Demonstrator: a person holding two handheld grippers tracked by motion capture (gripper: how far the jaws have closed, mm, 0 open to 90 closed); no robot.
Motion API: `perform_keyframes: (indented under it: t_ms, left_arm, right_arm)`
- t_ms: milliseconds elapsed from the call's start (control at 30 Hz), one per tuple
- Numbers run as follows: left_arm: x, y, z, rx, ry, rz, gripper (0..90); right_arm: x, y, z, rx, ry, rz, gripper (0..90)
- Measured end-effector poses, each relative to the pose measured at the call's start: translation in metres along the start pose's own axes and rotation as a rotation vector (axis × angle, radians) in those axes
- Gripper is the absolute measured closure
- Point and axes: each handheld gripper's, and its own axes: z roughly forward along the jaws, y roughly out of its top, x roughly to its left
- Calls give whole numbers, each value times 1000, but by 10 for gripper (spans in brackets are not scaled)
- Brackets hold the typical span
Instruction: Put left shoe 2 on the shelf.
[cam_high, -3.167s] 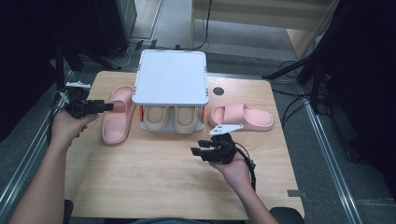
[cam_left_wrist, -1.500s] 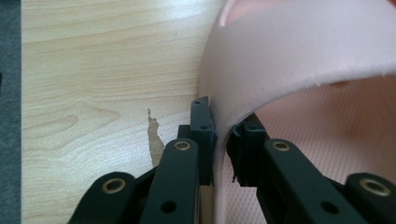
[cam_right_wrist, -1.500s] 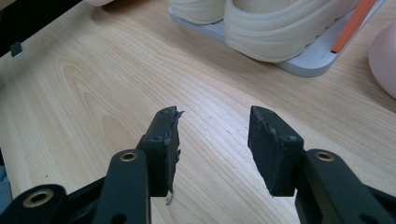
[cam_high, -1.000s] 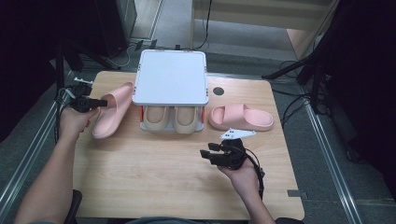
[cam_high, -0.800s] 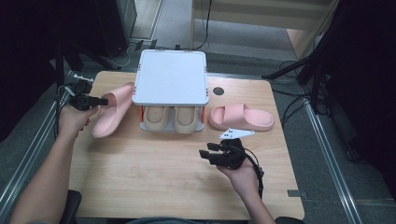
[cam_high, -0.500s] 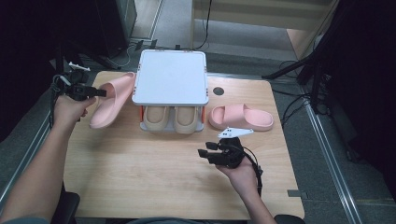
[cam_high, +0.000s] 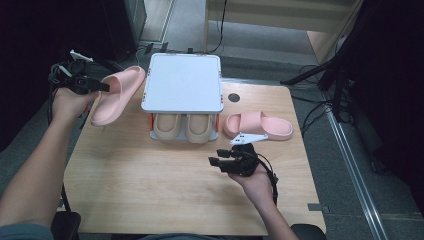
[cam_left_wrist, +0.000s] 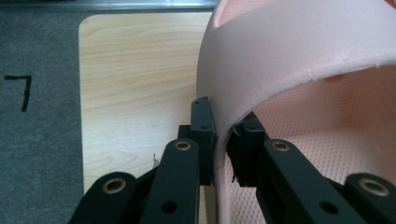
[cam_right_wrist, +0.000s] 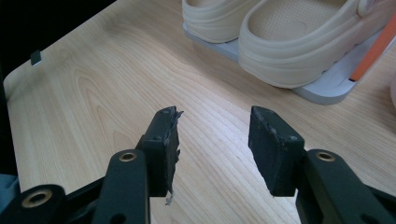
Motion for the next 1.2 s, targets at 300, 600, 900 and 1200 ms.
perform_keyframes:
  t_ms: [300, 600, 900, 1200]
  left_arm:
    - [-16, 31, -22, -33, 9, 9, 810]
    - [-62, 64, -42, -83, -22, 87, 808]
    - [-104, 87, -27, -56, -11, 129, 801]
    - [-130, 90, 3, 1, -12, 153, 789]
  right_arm:
    - [2, 1, -1, -4, 8, -10, 534]
    - [0, 1, -4, -11, 5, 2, 533]
    - [1, 3, -2, -9, 15, -18, 531]
    - [1, 3, -6, -19, 16, -21, 531]
